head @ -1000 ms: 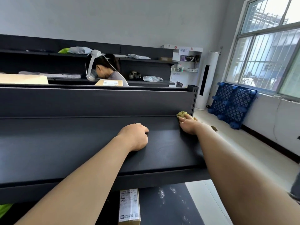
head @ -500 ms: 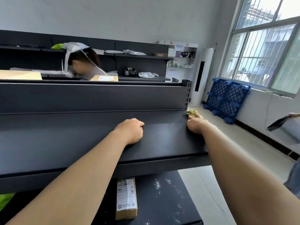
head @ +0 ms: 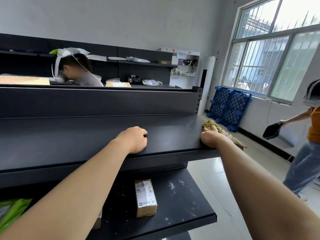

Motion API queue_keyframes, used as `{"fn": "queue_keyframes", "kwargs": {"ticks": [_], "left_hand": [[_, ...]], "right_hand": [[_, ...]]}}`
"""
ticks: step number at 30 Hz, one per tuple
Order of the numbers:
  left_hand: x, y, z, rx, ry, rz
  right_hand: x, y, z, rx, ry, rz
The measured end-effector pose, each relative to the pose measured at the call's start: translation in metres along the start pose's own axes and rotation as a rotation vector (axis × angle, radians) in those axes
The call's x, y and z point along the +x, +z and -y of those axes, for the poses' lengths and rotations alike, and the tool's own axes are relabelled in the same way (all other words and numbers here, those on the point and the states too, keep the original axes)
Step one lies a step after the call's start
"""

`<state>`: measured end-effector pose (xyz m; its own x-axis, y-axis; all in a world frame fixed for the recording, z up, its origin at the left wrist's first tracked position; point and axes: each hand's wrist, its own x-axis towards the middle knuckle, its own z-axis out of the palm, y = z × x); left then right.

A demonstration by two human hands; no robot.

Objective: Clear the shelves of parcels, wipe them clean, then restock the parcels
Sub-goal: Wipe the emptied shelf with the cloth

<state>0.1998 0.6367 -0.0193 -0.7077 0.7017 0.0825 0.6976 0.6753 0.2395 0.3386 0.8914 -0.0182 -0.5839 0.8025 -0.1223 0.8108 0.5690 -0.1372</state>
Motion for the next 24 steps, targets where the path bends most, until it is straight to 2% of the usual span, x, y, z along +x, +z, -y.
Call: {"fn": "queue_keyframes", "kwargs": {"ticks": [8, 16, 19, 24], "left_hand": [[-0.07, -0.022, 0.068, 0.034, -0.08, -0.022], [-0.119, -0.035, 0.118, 0.03, -0.157, -0.047], [-0.12, -0.031, 0.118, 0.017, -0.144, -0.062], [-0.11, -0.019, 0.104, 0.01, -0.078, -0.134]], "right_hand": [[-0.066, 0.018, 0.085, 0.098, -0.128, 0.0], [-0.128, 0.041, 0.179, 0.087, -0.533, 0.014], [-0.141, 0.047, 0.189, 0.11, -0.667, 0.028], [-0.133, 0.043, 0.185, 0.136, -0.677, 0.023]]}}
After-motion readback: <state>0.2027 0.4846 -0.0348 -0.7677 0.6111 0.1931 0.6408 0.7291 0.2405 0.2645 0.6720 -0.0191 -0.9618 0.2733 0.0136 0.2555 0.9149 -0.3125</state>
